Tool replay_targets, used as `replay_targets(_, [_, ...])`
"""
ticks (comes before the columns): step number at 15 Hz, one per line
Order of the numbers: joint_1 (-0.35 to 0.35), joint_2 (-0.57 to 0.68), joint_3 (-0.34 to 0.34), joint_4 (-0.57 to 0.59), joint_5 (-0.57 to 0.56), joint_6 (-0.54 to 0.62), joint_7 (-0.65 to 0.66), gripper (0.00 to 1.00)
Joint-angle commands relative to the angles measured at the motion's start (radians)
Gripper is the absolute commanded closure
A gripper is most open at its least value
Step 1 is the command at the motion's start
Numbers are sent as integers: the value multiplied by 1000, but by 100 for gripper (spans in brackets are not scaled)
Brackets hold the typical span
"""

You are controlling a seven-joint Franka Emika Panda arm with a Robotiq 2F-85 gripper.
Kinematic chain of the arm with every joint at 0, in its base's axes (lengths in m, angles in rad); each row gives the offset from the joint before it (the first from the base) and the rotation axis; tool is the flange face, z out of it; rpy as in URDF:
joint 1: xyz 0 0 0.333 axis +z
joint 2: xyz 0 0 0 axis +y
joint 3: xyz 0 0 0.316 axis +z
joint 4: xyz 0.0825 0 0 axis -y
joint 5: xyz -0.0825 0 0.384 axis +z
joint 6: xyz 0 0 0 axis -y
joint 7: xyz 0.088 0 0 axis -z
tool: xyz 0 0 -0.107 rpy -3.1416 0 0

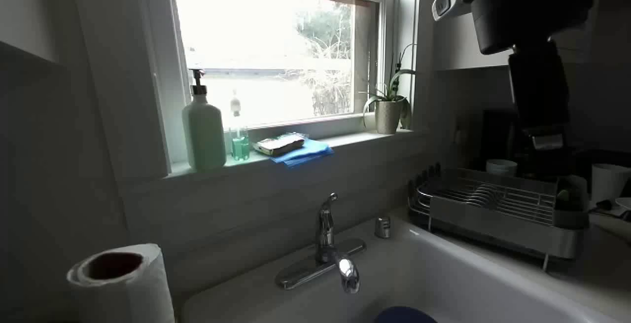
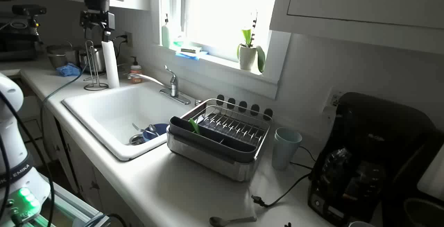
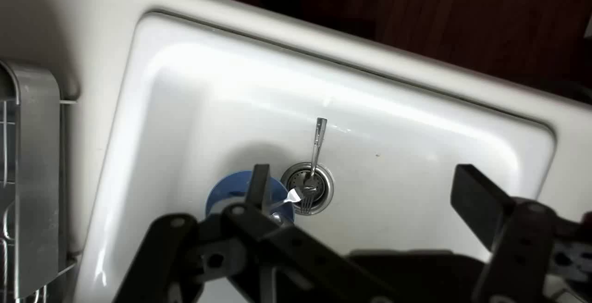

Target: Pick up the silver fork and silver spoon together from the blue bowl and put them in the dish rack, pick up the blue bowl from the sink and put it in the dish rack

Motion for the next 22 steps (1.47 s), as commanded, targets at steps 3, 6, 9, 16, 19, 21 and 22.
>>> replay_targets(3, [12, 2, -10, 3, -3, -3, 3, 0])
replay_targets(6, [12, 2, -10, 3, -3, -3, 3, 0])
replay_targets(9, [-12, 135, -58, 60, 38, -39, -43, 0])
replay_targets(16, [-50, 433, -153, 130, 167, -25, -81, 0])
replay_targets(19, [-72, 546, -178, 166, 236, -24, -108, 0])
replay_targets(21, [-86, 611, -188, 191, 275, -13, -127, 0])
replay_targets(22, [-92, 637, -193, 199, 290, 2, -122, 0])
